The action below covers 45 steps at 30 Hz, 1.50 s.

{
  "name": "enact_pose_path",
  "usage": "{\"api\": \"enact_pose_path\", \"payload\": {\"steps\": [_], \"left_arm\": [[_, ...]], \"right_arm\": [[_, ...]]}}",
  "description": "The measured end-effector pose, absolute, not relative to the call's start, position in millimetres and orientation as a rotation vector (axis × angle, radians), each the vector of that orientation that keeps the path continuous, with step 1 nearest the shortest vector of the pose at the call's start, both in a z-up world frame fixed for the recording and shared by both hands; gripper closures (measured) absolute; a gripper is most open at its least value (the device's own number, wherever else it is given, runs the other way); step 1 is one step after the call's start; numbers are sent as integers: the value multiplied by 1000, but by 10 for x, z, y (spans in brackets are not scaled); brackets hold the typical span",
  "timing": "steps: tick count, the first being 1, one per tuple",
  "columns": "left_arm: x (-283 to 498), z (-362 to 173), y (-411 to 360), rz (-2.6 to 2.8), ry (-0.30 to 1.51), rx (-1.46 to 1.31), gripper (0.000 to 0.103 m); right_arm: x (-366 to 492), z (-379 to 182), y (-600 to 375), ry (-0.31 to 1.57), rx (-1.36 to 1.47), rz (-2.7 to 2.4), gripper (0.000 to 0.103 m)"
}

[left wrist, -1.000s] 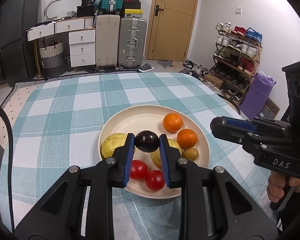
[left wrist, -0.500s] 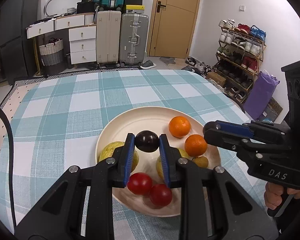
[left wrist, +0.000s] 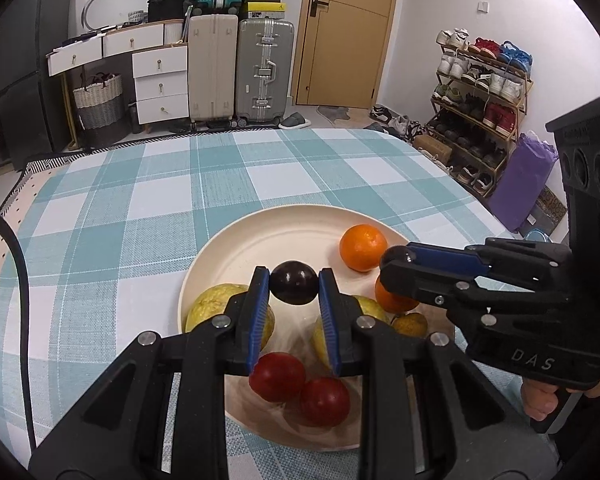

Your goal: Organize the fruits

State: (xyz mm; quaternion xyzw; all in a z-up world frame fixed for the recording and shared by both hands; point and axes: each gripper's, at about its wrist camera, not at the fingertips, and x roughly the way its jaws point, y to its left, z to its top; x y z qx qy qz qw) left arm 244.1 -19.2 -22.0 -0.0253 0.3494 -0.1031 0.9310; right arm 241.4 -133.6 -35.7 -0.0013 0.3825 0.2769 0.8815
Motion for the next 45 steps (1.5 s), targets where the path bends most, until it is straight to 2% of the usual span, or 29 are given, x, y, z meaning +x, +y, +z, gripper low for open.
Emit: {"api": "enact_pose_path", "payload": {"steps": [18, 20, 23, 26, 28, 29, 30, 31, 33, 35, 36, 45], "left_arm": [[2475, -318, -252, -215, 735, -28, 81], [2456, -306, -241, -217, 734, -35, 80], [2405, -271, -227, -214, 726, -35, 77], [2310, -196, -200, -207, 696, -37, 53], [2233, -133, -169, -196, 675, -43, 29], [2182, -93, -150, -199, 662, -49, 24], [2138, -62, -135, -200, 651, -52, 19], [2086, -28, -118, -196, 637, -53, 18], [1987, 28, -90, -179, 618, -48, 13], [1867, 79, -57, -163, 592, -43, 2], [1814, 101, -40, -157, 576, -43, 1], [1372, 136, 78, -104, 512, -50, 0]], "right_arm": [[2427, -403, -1274, 802, -34, 569, 76], [2410, -394, -1285, 796, -37, 559, 75], [2382, -371, -1333, 785, -33, 542, 66], [2325, -339, -1395, 767, -37, 524, 61], [2272, -318, -1442, 752, -44, 513, 51], [2239, -304, -1470, 745, -47, 506, 50], [2211, -296, -1494, 739, -49, 502, 44], [2181, -286, -1518, 733, -49, 501, 33], [2104, -256, -1574, 714, -42, 494, 15], [2044, -226, -1633, 696, -27, 488, 6], [2018, -215, -1653, 691, -19, 493, 0], [1770, -197, -1714, 623, -2, 535, 0]]}}
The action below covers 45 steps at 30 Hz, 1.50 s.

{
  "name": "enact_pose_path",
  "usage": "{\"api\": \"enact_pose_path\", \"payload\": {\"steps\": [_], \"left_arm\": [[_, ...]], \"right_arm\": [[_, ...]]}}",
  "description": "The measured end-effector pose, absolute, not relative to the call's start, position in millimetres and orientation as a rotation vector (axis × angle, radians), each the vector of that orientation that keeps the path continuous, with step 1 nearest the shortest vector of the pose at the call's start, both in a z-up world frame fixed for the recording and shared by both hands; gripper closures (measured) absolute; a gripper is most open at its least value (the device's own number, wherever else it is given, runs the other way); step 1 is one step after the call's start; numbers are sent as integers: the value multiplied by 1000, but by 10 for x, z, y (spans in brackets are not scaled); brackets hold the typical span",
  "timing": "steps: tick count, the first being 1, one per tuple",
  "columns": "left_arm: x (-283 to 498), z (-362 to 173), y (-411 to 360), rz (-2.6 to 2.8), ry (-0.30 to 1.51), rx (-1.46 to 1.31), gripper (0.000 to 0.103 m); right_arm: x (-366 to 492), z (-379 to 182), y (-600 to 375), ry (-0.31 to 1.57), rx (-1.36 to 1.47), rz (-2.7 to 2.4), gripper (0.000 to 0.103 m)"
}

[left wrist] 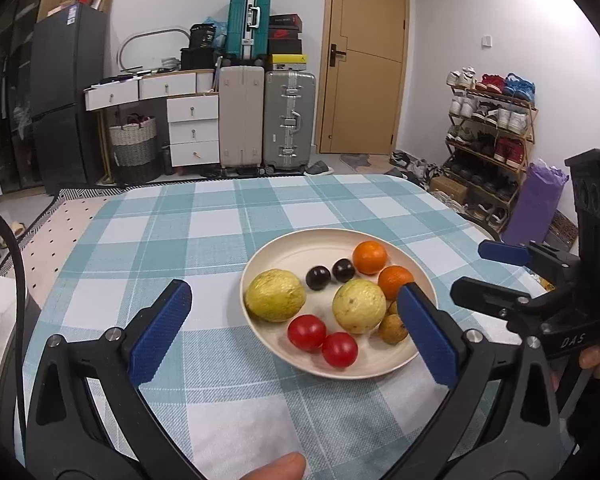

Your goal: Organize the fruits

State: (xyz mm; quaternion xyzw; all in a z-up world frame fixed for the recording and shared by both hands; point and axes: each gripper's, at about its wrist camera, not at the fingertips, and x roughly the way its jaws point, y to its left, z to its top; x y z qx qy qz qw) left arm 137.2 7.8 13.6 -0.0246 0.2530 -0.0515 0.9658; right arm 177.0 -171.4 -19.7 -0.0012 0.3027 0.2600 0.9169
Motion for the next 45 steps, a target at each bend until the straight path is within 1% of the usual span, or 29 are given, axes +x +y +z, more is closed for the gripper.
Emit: {"api": "enact_pose_path", "payload": {"steps": [13, 19, 45], "left_arm": [[1250, -15, 132, -55, 456, -78, 0], [1301, -62, 108, -44, 461, -70, 0], [1318, -52, 102, -42, 450, -71, 0]], "right_arm": [[1633, -244, -1701, 527, -28, 561, 0], [1595, -227, -1693, 490, -44, 559, 0], [1581, -248, -1694, 485, -44, 559, 0]]}}
